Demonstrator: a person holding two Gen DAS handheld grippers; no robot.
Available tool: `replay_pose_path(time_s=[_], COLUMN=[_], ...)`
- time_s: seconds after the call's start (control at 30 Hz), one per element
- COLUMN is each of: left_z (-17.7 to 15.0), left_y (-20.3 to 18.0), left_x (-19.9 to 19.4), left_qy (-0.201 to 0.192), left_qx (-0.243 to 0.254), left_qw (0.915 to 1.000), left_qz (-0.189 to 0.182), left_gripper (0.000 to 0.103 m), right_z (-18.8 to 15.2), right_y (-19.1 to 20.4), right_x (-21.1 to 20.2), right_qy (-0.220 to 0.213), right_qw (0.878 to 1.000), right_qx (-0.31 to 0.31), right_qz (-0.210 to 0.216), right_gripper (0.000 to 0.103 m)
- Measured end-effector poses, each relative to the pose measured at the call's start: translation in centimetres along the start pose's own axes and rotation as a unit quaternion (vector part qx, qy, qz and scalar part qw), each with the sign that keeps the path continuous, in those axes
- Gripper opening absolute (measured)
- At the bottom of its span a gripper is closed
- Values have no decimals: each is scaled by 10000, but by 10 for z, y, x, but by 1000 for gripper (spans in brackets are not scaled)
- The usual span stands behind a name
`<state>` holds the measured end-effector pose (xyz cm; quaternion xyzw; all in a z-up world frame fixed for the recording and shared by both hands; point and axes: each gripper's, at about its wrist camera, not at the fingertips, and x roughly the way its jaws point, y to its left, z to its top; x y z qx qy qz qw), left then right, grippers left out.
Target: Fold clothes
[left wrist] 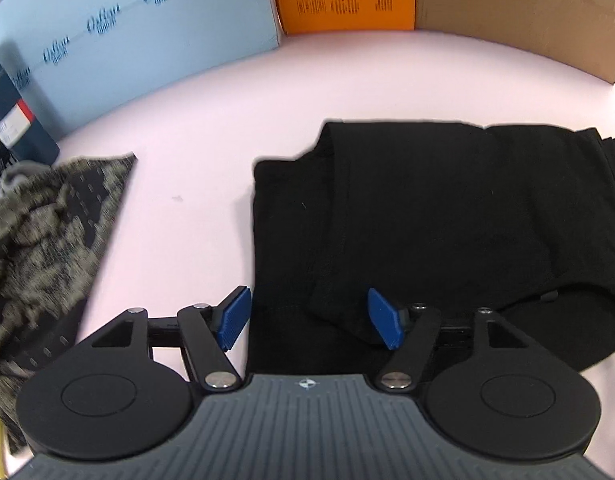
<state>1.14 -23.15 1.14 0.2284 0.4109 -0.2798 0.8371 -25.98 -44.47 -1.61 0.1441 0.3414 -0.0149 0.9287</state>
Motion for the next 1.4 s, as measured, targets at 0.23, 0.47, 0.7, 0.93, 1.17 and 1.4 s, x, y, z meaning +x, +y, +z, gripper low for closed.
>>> replay_pose_path(time_s=[0.23,0.47,0.7,0.93,1.17,1.4], left_z=[63,86,79,74,25,-27], left_y=[21,-30,-24,28,103,135], left_x=[-13,38,90,83,68,70], left_qy=[-715,-455,-70,-256,-549,-345], left_qx=[-323,-3,-182,-1400,-2001,-2029], left_qw=[9969,9989,9992,9891,9723,9494], left_qz=[45,-61,360,-377,-1076,-2373], left_gripper=[71,71,86,84,86,86], right_z=[54,73,65,66,51,16], right_y=[-3,-10,-30,-46,-60,-151], right_x=[2,84,92,70,24,-20], right_qy=[-618,-432,-489,-764,-948,-573], right_qw=[9973,9977,9939,9884,9918,9754], right_qx=[-231,299,504,435,411,2129], right_qz=[-333,-436,-850,-1239,-750,-1], right_gripper=[76,81,81,86,97,98])
